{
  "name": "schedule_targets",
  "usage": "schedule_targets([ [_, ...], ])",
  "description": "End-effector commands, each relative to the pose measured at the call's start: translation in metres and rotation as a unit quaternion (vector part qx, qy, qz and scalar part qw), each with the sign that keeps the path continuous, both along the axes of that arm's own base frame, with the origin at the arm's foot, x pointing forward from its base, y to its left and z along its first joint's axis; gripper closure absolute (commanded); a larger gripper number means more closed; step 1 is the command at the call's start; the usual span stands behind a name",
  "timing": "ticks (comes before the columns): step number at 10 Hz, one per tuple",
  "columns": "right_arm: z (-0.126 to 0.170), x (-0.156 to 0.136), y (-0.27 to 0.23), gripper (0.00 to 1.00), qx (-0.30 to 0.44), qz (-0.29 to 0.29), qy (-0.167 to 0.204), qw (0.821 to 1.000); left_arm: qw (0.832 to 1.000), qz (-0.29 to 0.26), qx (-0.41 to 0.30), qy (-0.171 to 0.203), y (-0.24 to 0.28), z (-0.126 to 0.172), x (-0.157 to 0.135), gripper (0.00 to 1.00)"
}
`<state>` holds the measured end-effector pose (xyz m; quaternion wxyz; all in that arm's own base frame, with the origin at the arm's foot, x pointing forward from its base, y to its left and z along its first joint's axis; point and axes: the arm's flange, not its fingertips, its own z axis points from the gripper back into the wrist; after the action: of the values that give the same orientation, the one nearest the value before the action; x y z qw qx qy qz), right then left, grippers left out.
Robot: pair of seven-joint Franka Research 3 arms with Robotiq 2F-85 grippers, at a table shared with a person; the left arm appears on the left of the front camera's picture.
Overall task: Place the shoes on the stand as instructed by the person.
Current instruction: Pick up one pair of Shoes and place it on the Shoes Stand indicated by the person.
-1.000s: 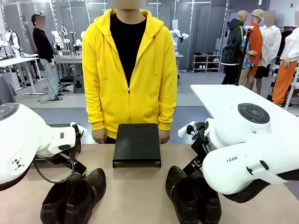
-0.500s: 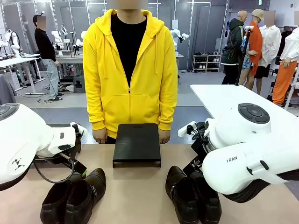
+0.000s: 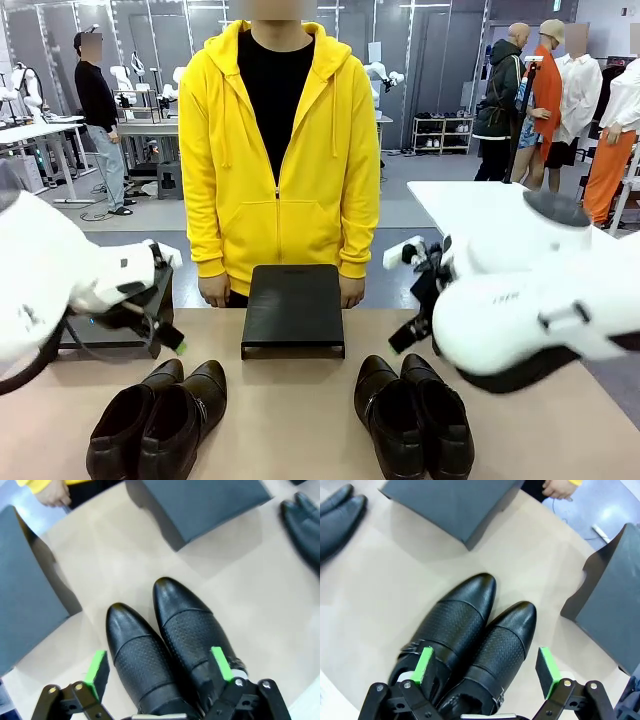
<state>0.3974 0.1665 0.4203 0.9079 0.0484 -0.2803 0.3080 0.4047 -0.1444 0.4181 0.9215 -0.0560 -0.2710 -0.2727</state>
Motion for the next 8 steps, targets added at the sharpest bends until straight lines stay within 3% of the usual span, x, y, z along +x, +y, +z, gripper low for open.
schedule_targets([
  [1, 0.059, 0.0, -0.033, 0.0, 0.069, 0.038, 0.034, 0.996, 0.996, -0.035, -0.057, 0.051, 0.032, 0.06, -0.002, 0.0],
  [2, 0.08, -0.003, -0.05, 0.0, 0.098, 0.051, 0.058, 0.992, 0.992, -0.046, -0.091, 0.075, 0.046, 0.08, -0.006, 0.0],
  [3, 0.1, -0.007, -0.075, 0.0, 0.169, 0.087, 0.119, 0.974, 0.981, -0.062, -0.137, 0.12, 0.063, 0.096, -0.015, 0.0],
  [4, 0.114, -0.012, -0.104, 0.0, 0.215, 0.119, 0.168, 0.955, 0.964, -0.084, -0.171, 0.186, 0.083, 0.112, -0.03, 0.0],
  [5, 0.127, -0.02, -0.144, 0.0, 0.262, 0.13, 0.188, 0.938, 0.949, -0.121, -0.225, 0.183, 0.111, 0.13, -0.048, 0.0],
  [8, 0.127, -0.05, -0.252, 0.0, 0.372, 0.101, 0.185, 0.904, 0.922, -0.095, -0.344, 0.15, 0.205, 0.133, -0.084, 0.0],
])
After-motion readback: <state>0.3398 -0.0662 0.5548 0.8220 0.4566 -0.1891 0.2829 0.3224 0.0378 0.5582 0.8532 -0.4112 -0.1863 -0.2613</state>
